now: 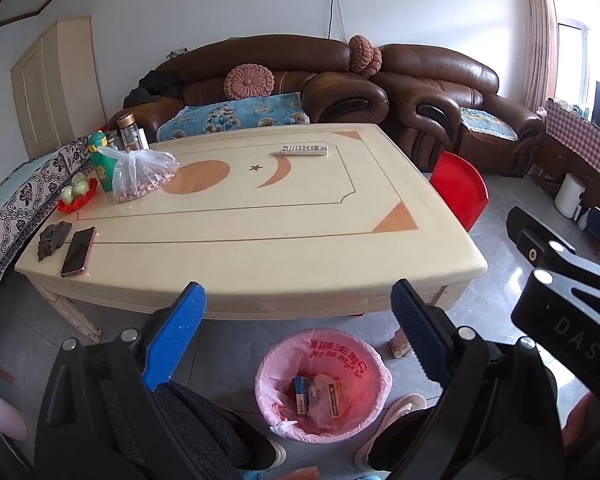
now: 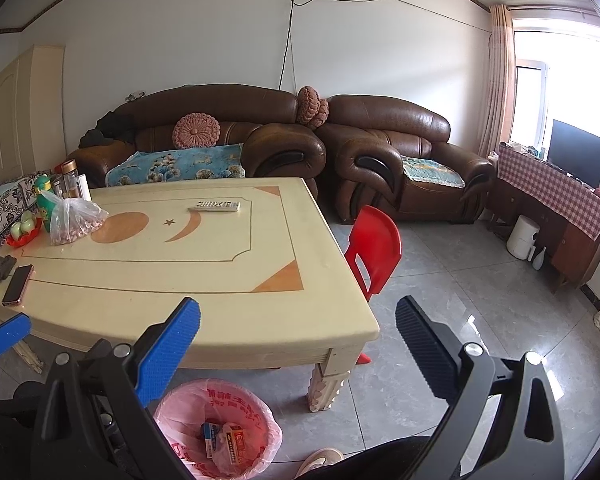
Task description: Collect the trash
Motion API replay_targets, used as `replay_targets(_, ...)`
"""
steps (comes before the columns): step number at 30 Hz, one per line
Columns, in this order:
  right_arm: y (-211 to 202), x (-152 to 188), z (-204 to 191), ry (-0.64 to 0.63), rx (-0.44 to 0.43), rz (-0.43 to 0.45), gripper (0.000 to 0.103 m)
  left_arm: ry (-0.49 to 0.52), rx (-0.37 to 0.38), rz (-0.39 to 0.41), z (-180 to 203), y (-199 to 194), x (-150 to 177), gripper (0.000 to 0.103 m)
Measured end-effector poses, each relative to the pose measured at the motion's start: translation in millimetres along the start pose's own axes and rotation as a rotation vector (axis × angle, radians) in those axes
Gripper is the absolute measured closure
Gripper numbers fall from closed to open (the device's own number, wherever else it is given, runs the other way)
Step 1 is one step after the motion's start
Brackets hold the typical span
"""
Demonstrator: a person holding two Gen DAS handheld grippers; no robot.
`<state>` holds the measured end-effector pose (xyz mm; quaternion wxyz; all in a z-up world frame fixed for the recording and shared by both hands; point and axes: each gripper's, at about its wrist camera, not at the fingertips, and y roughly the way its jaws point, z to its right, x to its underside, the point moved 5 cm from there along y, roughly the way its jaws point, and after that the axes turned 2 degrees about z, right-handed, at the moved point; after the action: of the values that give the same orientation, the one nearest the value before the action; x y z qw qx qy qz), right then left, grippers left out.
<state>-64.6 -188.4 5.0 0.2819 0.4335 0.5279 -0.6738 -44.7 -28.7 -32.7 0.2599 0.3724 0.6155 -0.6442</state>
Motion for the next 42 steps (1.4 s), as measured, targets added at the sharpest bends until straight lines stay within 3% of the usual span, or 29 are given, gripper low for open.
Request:
replay_targets(10,1.3,0.5,4.1,0.013,-0.001,-0.004,0.007,-0.002,0.003,-0.011,-1.3,4.0,1.4,0.006)
replay_targets(42,2.0,-3.5,5.4,0.02,0.0,-0.002,0.007,0.009,0.002,-0.014,-4.4,5.0,0.4,0.006)
